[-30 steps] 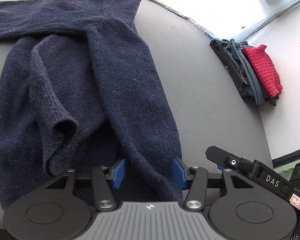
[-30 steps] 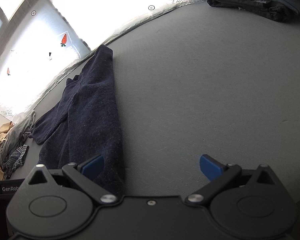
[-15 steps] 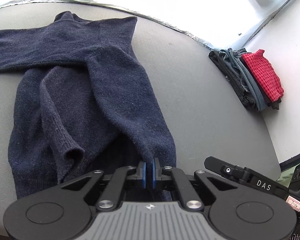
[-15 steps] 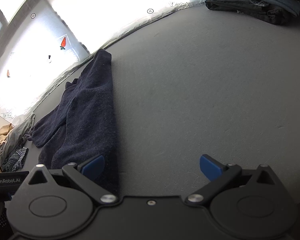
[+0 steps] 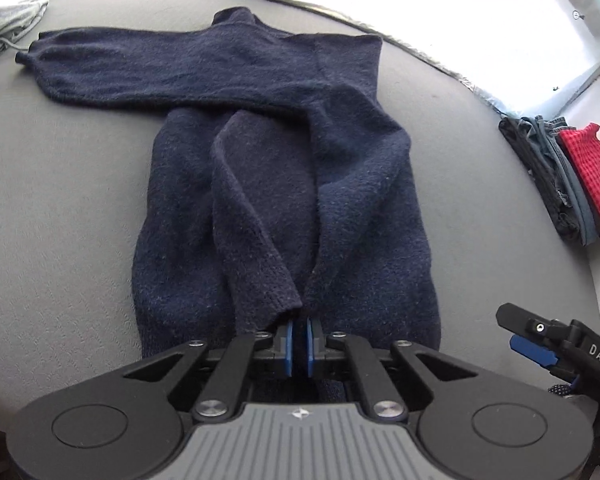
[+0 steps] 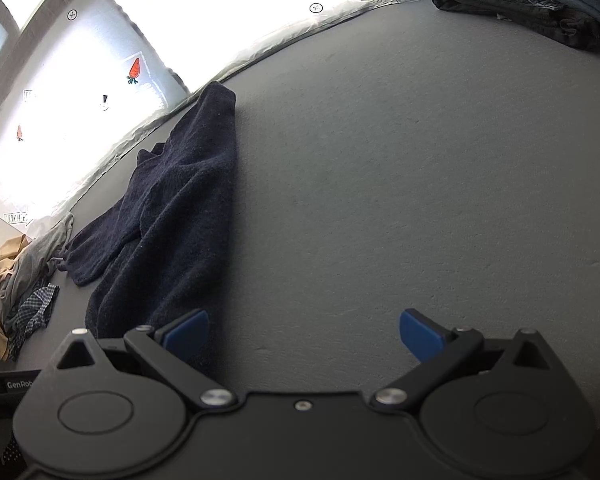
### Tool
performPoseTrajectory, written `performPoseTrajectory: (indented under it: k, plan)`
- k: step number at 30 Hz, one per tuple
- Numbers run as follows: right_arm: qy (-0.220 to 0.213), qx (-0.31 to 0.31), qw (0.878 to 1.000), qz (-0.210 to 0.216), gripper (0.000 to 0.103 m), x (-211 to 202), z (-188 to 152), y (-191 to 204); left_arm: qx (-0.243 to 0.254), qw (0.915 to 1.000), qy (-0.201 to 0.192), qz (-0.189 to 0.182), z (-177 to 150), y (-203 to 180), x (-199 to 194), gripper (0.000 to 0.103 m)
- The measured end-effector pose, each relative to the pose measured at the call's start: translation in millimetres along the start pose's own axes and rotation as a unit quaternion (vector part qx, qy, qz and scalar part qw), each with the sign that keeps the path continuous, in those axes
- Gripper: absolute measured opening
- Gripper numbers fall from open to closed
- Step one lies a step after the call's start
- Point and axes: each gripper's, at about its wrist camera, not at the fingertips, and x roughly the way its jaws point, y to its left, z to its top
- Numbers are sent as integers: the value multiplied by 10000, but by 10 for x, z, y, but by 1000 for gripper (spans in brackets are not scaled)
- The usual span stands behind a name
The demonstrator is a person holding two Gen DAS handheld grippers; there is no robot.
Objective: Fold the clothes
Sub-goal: 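Lay the folded sweater down and open both grippers, then grasp the sweater hem with the left gripper while the right gripper grasps the hem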
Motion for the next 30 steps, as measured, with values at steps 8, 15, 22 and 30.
performPoseTrajectory:
  k: [8, 15, 22, 30]
  plan:
    - [-63, 19, 10000, -32, 103, 50, 103, 33, 148, 9993, 289, -158, 59, 77, 44, 21]
    - [-122, 23, 9999, -2, 103, 199, 248, 179, -44, 9956, -1, -934, 225, 351, -349, 43]
    - [-115, -39, 9999, -18, 103, 461, 435, 442, -725, 9928, -411, -865, 666, 840, -505, 50]
    - [-181, -294, 9993, -122, 103, 902, 953, 892, -1055, 9910, -751, -331, 1332, 1510, -491, 62]
